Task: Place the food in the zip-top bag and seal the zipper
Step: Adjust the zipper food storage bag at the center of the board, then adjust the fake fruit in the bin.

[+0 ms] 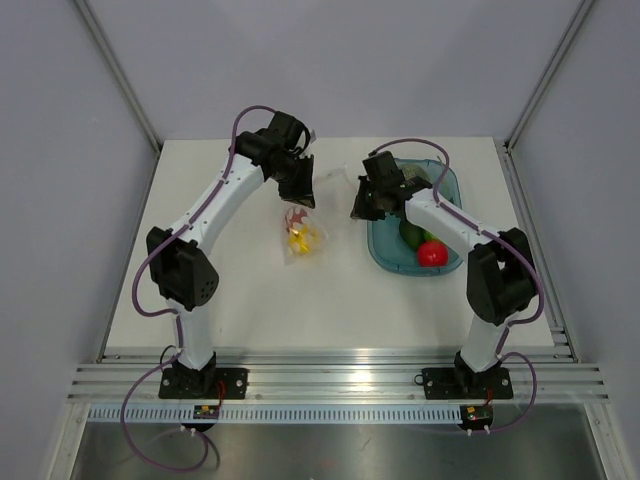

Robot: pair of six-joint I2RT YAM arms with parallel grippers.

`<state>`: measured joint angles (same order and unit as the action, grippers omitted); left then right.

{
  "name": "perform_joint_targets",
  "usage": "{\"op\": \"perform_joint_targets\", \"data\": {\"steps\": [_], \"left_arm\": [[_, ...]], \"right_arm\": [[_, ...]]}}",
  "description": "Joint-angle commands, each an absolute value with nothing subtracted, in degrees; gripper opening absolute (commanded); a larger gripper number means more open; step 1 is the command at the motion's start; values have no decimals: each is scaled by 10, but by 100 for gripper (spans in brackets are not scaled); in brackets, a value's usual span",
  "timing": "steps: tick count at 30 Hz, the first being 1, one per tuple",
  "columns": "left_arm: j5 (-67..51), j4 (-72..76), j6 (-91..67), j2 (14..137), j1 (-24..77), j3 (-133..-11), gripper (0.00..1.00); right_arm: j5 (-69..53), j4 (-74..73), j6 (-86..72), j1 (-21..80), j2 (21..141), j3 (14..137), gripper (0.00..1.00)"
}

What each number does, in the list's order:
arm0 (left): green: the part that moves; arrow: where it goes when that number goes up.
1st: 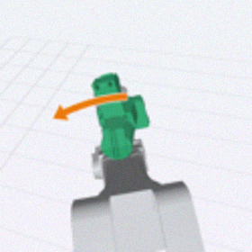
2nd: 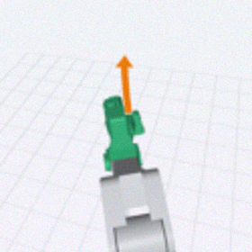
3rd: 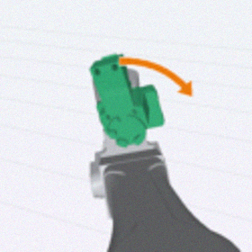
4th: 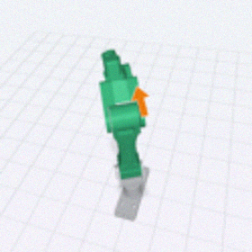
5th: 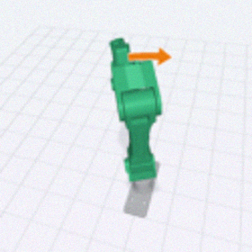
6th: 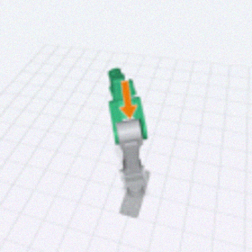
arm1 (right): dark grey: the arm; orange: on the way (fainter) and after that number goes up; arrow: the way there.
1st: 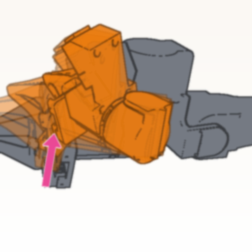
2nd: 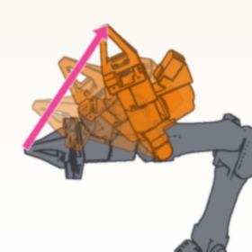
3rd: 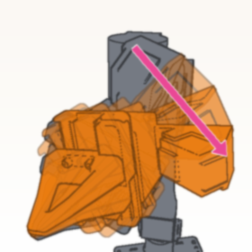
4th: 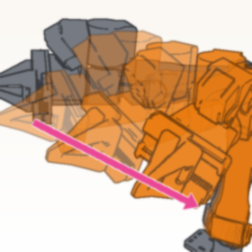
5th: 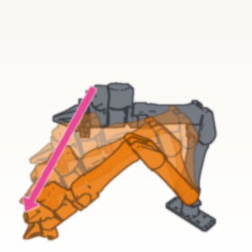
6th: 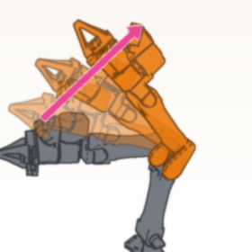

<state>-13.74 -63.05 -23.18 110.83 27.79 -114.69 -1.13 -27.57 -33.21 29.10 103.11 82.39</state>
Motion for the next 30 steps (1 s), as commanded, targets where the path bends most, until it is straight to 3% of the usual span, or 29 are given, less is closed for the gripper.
{"op": "perform_joint_targets", "data": {"steps": [1, 3, 6, 7, 11, 14, 24, 30], "left_arm": [[-137, -618, -243, 1085, 280, -1149, 0], [-127, -621, -250, 1085, 279, -1152, 0], [-118, -623, -261, 1099, 280, -1162, 0], [-112, -624, -265, 1115, 283, -1176, 0], [-95, -646, -280, 1163, 298, -1232, 0], [-84, -650, -282, 1179, 303, -1251, 0], [-76, -652, -279, 1188, 302, -1246, 0], [-84, -652, -277, 1188, 302, -1252, 0]], "right_arm": [[-19, -274, -324, 263, 1061, 843, 0], [-17, -278, -317, 259, 1055, 840, 0], [-34, -266, -313, 258, 1026, 828, 25], [-35, -263, -313, 260, 1018, 825, 43], [-50, -258, -316, 260, 977, 815, 72], [-61, -253, -318, 260, 950, 809, 80], [21, -265, -316, 246, 843, 766, 80], [38, -281, -294, 106, 888, 786, 80]]}}
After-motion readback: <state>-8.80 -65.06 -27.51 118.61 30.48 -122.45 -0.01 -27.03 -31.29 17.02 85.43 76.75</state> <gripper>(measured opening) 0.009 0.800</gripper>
